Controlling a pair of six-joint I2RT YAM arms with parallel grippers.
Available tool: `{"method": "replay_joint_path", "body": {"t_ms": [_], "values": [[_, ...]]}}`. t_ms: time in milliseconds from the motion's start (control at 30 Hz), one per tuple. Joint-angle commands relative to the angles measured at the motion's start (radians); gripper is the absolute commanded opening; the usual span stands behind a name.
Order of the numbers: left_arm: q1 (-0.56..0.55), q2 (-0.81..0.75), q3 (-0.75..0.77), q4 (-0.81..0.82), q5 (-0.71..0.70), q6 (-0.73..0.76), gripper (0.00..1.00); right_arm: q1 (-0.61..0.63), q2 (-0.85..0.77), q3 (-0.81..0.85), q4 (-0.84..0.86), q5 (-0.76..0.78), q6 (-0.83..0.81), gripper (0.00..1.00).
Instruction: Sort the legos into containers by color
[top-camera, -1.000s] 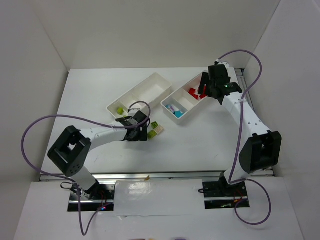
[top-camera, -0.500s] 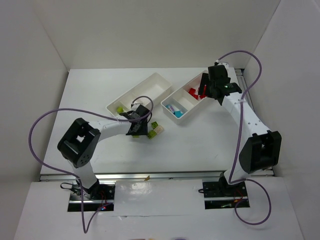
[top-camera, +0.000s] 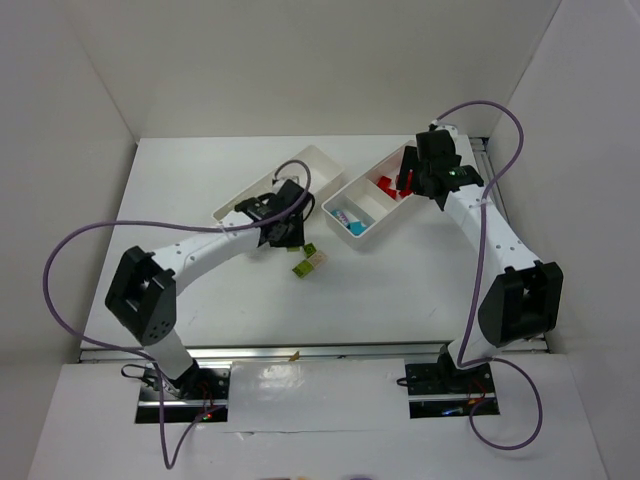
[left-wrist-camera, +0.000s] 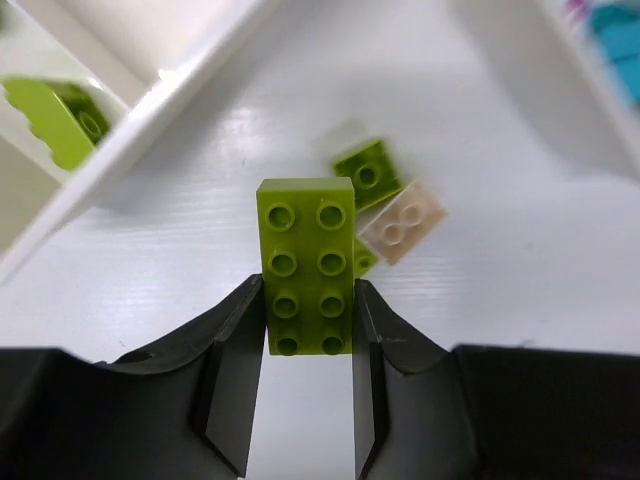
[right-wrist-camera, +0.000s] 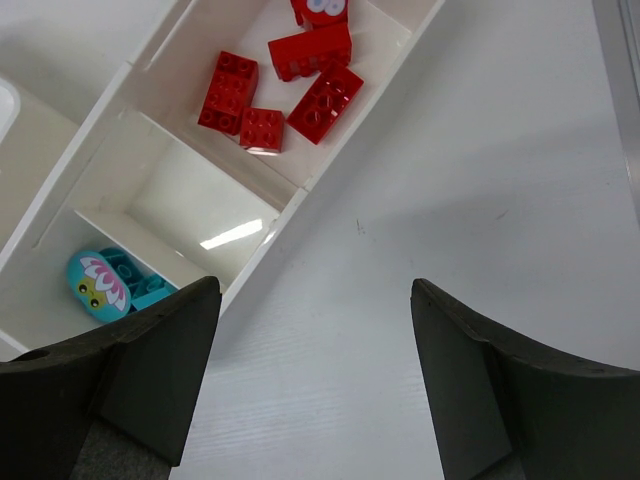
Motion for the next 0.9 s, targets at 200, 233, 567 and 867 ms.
{"method": "replay_joint_path", "body": {"t_ms": [200, 233, 567, 867], "values": [[0.191, -0.048, 0.169, -0.152, -0.028, 0.018, 0.36, 0.008, -0.037, -0.002, 0.011, 0.008, -0.010, 0.84], [0.213, -0.048, 0.169, -0.163, -0.028, 0.018, 0.36, 0.008, -0.037, -0.002, 0.011, 0.008, -0.010, 0.84], [0.387, 0.039, 0.160, -0.128, 0.050, 0.031, 0.63, 0.008, -0.037, -0.002, 0.011, 0.008, -0.010, 0.84], [0.315, 0.009, 0.206, -0.128, 0.021, 0.094, 0.90, 0.008, -0.037, 0.018, -0.009, 0.018, -0.010, 0.84]]}}
